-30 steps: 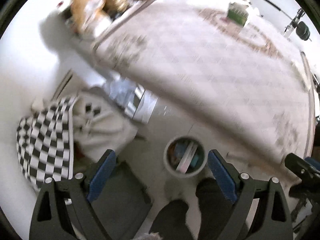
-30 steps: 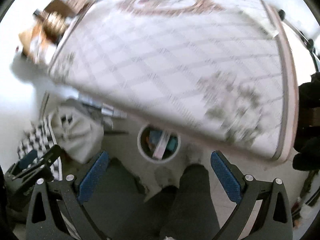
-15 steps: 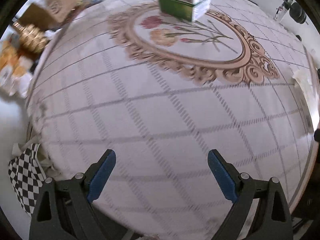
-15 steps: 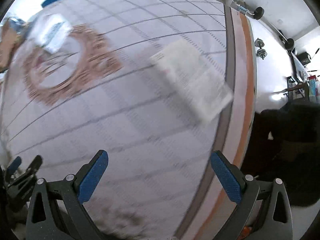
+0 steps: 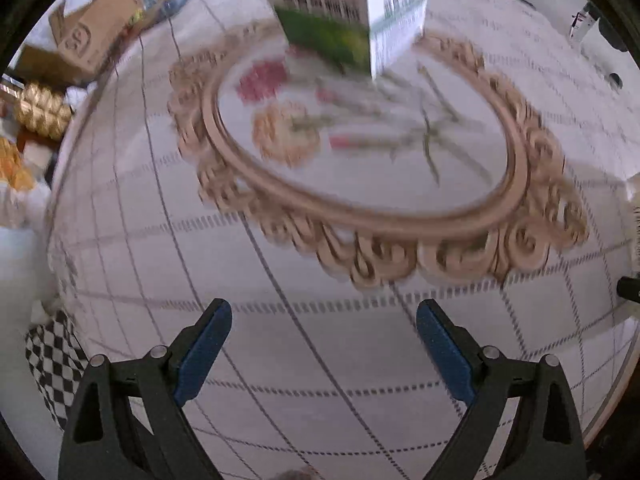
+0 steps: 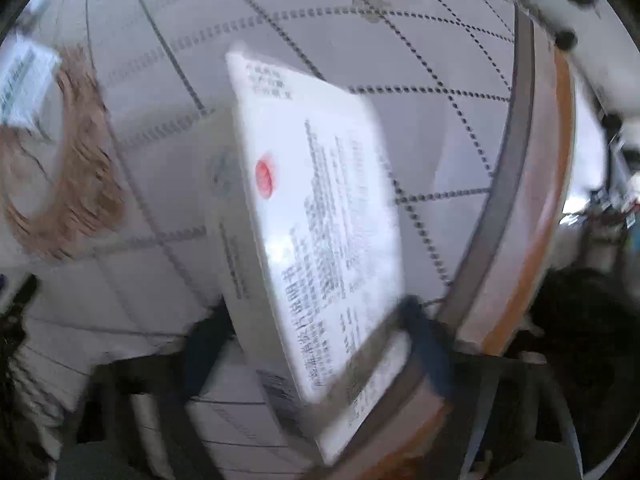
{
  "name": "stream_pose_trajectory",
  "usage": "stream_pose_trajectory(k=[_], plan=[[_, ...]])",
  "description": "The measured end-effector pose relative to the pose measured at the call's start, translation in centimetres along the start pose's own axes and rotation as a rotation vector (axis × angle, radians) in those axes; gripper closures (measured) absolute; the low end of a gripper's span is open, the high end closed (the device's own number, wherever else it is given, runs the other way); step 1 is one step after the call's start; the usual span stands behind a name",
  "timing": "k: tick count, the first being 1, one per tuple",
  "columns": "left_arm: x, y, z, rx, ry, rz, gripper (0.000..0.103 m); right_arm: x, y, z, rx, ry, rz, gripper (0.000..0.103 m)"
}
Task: Collect trash
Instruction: 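Grasp the white medicine box with the right tool while the left tool grasps the open white carton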
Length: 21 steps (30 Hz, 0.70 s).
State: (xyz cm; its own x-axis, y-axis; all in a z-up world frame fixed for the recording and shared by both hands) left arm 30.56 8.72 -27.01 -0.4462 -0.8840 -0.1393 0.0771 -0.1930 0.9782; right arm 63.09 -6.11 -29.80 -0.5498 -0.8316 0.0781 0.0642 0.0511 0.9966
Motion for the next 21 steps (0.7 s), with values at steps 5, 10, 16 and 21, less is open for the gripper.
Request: stream_pose_trajectory(k=[5, 10, 16, 21], plan=[[-6.3, 4.4, 1.8, -0.024, -0.078, -0.109, 0.008, -2.8, 1.5, 1.4, -0.178, -0.144, -0.076, 0.067], [-12.8, 7.6, 2.1, -0.010, -0.164, -0.177, 0.008, -4.8, 2.5, 1.9, -0.254, -0.220, -0.115, 0.067], [-16.5, 5.8, -0.2, 0.031, -0.315, -0.106, 0.008, -6.6, 1.6, 1.6, -0.249, -0.295, -0.074, 0.072], [-18.0, 3.9, -1.7, 0.107, -0.400, -0.008, 0.008, -7.6, 0.1, 1.2, -0.252, -0.346, -0.027, 0.072]])
Point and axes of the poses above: each gripper's, at about its wrist camera, not at the fingertips, and y roughly against the way its jaws point, z to its left, x to its underside, the point moved 2 cm from there along -y, roughly the way its jaws point, and after that the axes turned 1 degree about -z, right-handed, at the moved point
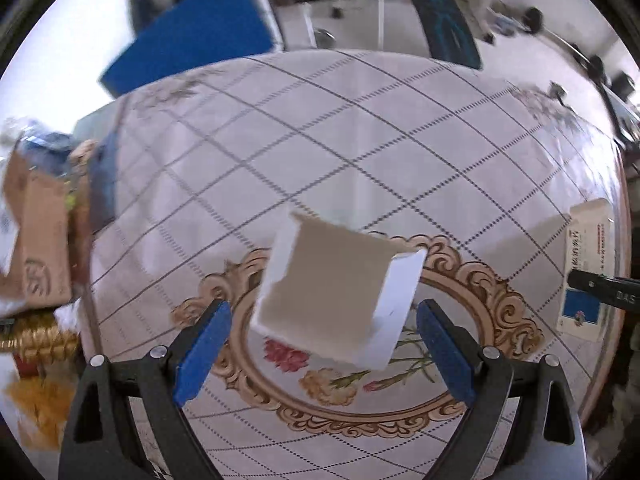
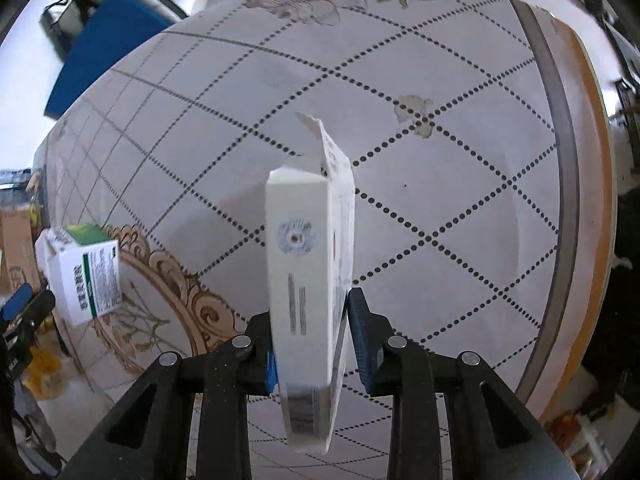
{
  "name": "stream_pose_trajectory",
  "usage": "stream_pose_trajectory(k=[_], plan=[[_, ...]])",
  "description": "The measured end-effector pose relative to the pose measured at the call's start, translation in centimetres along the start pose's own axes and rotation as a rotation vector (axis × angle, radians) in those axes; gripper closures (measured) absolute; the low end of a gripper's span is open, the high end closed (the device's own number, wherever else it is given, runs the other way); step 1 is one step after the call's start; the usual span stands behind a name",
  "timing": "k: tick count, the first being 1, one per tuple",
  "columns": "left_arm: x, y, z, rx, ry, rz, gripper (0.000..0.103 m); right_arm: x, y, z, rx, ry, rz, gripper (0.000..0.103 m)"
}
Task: Collect trash
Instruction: 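Grasp the white medicine box with the right tool while the left tool grasps the open white carton, then carry both white boxes over the bin and open both tools to drop them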
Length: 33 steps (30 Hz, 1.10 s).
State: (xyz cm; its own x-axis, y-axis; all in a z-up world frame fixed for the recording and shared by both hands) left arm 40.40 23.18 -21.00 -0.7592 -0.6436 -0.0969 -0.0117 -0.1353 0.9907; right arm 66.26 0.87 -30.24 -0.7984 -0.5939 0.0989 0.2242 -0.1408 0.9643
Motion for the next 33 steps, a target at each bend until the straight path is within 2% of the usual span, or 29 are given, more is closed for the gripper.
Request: stream_pose_trajectory(k=[4, 7, 11, 13, 14, 15, 18, 23, 27, 30, 33], plan=[[-1.0, -1.2, -1.0, 0.019, -0.066, 0.051, 0.008, -0.3, 0.3, 2.1, 0.011, 0.004, 0.020, 0.071], [-1.2, -2.5, -1.3, -0.006, -0.109, 0.088, 0.008, -0.3, -0.5, 3.0, 0.004, 0.011, 0.046, 0.071], [-0.9, -4.2, -1.5, -0.025, -0.139, 0.124, 0.008, 0.2, -0.9, 4.3, 0.039, 0.046, 0.040, 0.071], [-0.9, -4.3, -1.4, -0.010, -0.119, 0.109, 0.010, 0.7, -1.1, 4.9, 0.029, 0.061, 0.040, 0.073], [-0.8, -4.1, -1.4, -0.007, -0.109, 0.094, 0.010, 1.1, -1.4, 5.4, 0.022, 0.067, 0.042, 0.080], [-0.7, -3.8, -1.3, 0.000, -0.097, 0.075, 0.014, 1.4, -1.3, 5.7, 0.027, 0.075, 0.030, 0.082], [-0.3, -2.7, -1.3, 0.035, -0.061, 0.041, 0.017, 2.5, -0.8, 6.1, 0.041, 0.102, -0.014, 0.083], [1.0, -0.6, -1.1, 0.019, 0.004, 0.008, 0.017, 4.4, 0.5, 6.7, -0.014, 0.112, -0.060, 0.083], [3.7, 1.7, -1.2, 0.007, 0.044, -0.042, 0.017, 6.4, 2.0, 6.9, -0.072, 0.119, -0.096, 0.083], [6.2, 3.2, -1.1, 0.013, 0.072, -0.072, 0.017, 9.3, 2.9, 7.9, -0.115, 0.132, -0.122, 0.083], [9.3, 4.5, -0.4, 0.052, 0.103, -0.093, 0.017, 12.1, 3.9, 8.5, -0.152, 0.147, -0.143, 0.083]])
Point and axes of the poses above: each gripper's, at about its wrist camera, not at the fingertips, and y roughly against the way its jaws point, z to its left, x to its underside, the point moved 2 cm from there along -y, roughly the way its jaws point, and after that the axes turned 1 degree about -z, right-handed, at the moved point
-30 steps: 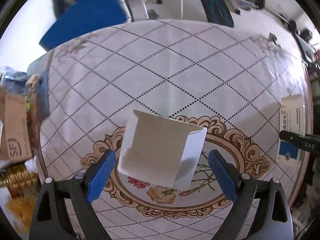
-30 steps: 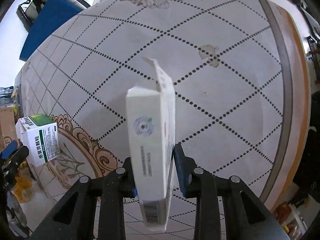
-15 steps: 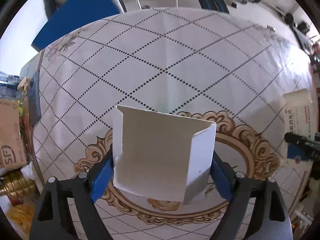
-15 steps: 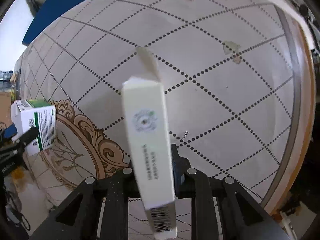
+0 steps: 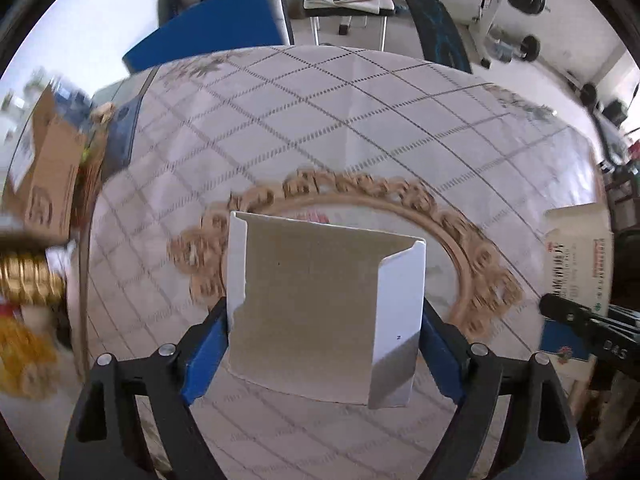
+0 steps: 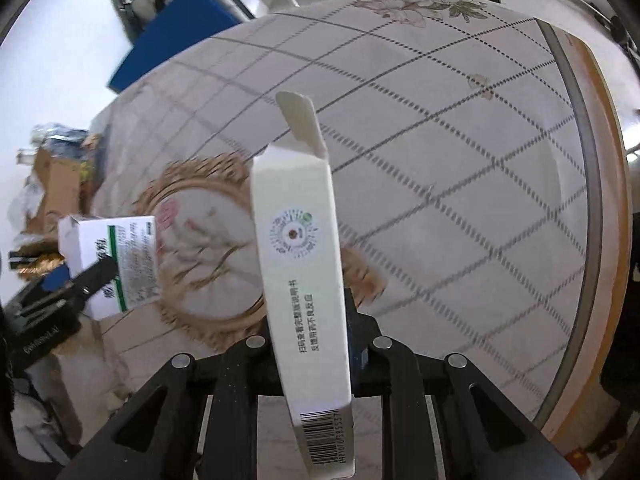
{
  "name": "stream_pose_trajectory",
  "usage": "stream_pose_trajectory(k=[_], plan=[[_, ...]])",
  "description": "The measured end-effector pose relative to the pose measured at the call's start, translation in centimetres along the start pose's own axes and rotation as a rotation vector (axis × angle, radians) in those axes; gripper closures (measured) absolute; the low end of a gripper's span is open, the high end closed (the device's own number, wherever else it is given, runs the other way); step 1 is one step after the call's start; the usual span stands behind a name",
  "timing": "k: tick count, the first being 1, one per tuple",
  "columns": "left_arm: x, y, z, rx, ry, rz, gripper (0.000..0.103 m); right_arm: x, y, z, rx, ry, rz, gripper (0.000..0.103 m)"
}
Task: Collect trash
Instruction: 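Carry both white boxes over the bin and open both tools to drop them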
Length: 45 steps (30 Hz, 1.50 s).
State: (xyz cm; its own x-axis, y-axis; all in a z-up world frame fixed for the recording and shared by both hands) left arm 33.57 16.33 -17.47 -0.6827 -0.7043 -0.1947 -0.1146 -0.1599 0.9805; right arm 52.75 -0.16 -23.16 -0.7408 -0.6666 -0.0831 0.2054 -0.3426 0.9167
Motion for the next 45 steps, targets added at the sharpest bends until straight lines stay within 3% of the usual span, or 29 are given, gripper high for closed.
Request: stream_pose_trajectory(k=[8, 13, 16, 21, 26, 31, 36, 39, 44, 45], plan=[[13.2, 5.8, 3.1, 0.029, 0.083, -0.070, 0.017, 11.5, 2.6, 4.3, -0.092, 0.059, -0.050, 0.083], [23.1, 7.8, 5.2, 0.044, 0.115, -0.077, 0.017, 22.7, 2.7, 6.1, -0.109, 0.057, -0.067, 0.083], [29.9, 7.8, 6.5, 0.058, 0.155, -0.048, 0.017, 30.8, 1.2, 6.3, -0.126, 0.049, -0.013, 0.083], [41.5, 4.0, 8.6, 0.082, 0.264, 0.091, 0.017, 42.4, -4.2, 6.6, -0.102, 0.094, 0.170, 0.083], [48.4, -4.1, 9.2, 0.116, 0.350, 0.235, 0.017, 49.8, -12.1, 3.9, -0.041, 0.114, 0.319, 0.083], [51.3, -16.5, 9.0, 0.152, 0.407, 0.332, 0.017, 52.4, -22.2, -1.1, 0.018, 0.086, 0.365, 0.083], [51.1, -29.1, 8.5, 0.227, 0.432, 0.407, 0.017, 51.5, -33.2, -5.0, 0.035, 0.013, 0.352, 0.083], [50.3, -34.4, 7.9, 0.233, 0.377, 0.423, 0.016, 50.5, -38.6, -6.5, 0.036, -0.016, 0.340, 0.083], [50.5, -39.1, 7.4, 0.219, 0.324, 0.437, 0.009, 48.9, -45.8, -7.9, 0.036, -0.025, 0.341, 0.082], [50.5, -39.7, 7.6, 0.217, 0.325, 0.429, 0.009, 48.7, -47.0, -8.1, 0.037, -0.023, 0.344, 0.075]])
Point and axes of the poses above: each gripper's, at about its wrist camera, not at the fingertips, and y roughly against the way its jaws point, z to its left, x to its underside, the point moved 2 cm from there along -y, roughly the way its jaws point, and after that the axes turned 1 degree about -z, right-handed, at the moved point
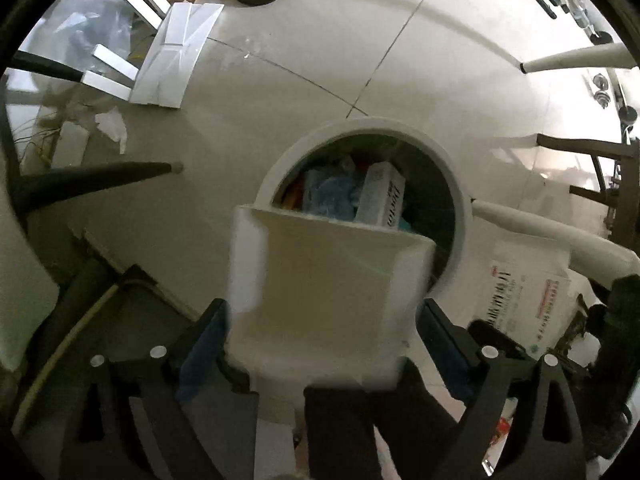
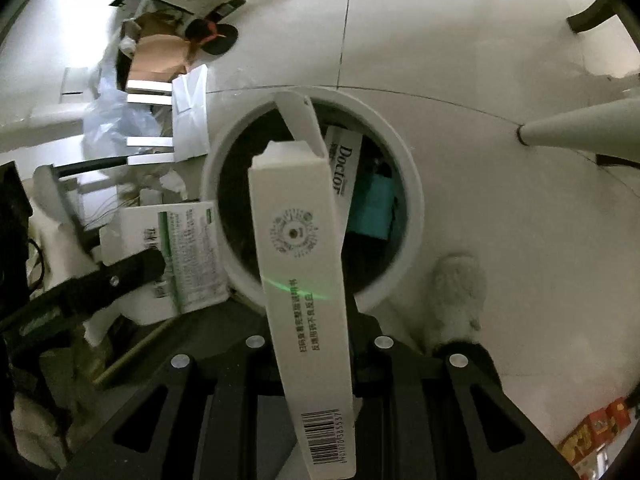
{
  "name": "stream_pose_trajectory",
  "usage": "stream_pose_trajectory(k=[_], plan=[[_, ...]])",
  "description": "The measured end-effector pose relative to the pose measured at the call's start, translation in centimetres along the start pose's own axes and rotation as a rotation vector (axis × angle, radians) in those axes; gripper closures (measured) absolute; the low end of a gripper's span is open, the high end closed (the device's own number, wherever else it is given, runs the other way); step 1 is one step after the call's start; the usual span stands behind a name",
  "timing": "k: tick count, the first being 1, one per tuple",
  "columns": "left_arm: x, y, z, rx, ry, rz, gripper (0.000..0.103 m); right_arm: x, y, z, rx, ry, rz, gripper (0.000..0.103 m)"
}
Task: Collect trash
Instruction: 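Carry both white boxes over the bin and open both tools to drop them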
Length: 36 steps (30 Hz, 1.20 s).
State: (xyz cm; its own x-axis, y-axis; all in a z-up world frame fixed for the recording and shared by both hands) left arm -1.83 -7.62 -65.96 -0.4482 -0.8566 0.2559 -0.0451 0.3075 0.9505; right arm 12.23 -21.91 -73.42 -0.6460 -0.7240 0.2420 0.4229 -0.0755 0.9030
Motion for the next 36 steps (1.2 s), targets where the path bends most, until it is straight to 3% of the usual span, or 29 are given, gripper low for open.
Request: stream_pose_trajectory(k=[1, 3, 4, 10, 14, 19, 27, 32, 36], plan=[[0.0, -0.2, 0.3, -0.005, -0.001, -0.003, 0.009, -0.5, -0.9, -0.2, 0.001, 0.007, 0.001, 0.066], [0.1, 0.1, 1.0, -0.027, 0.005, -0.019, 0.009, -0.8, -1.4, -0.6, 0.003, 0.019, -0.007, 0.006], [0.3, 0.6, 1.4, -0.039, 0.011, -0.035, 0.009, -0.8, -1.3, -0.6, 0.017, 0.028, -0.020, 0.000], [3.1, 4.3, 1.4, -0.208, -0.027, -0.194, 0.009, 0.6, 1.2, 1.0, 0.178, 0.121, -0.076, 0.000], [5.8, 6.9, 0.5, -0.279, -0.056, -0.224, 0.009, 2.4, 4.7, 1.7, 0.276, 0.143, -0.125, 0.000], [9.6, 11.3, -2.1, -0.291, -0.076, -0.205, 0.009, 5.8, 10.9, 1.9, 0.338, 0.129, -0.150, 0.000], [13.5, 23.1, -6.9, -0.225, -0.105, -0.232, 0.009, 11.8, 25.6, 3.6, 0.244, 0.091, -0.161, 0.000], [14.9, 32.2, -9.6, -0.158, -0.203, -0.248, 0.009, 15.0, 35.8, 5.7, 0.151, 0.068, -0.147, 0.000], [16.0, 39.5, -11.1, -0.075, -0.310, -0.246, 0.009, 17.0, 44.3, 8.3, 0.078, 0.054, -0.202, 0.000]])
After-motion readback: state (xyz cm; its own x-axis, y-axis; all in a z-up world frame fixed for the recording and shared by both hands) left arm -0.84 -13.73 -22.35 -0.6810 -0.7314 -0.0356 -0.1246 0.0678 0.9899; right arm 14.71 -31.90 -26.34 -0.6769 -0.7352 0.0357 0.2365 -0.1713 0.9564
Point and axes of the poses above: each gripper's, at about its wrist camera, not at the fingertips, and y roughly against the way its jaws point, z to its left, x to its underside, the point moved 2 cm from there along -y, roughly the way its jaws point, and after that the axes turned 1 degree about -z, right-handed, at the moved point
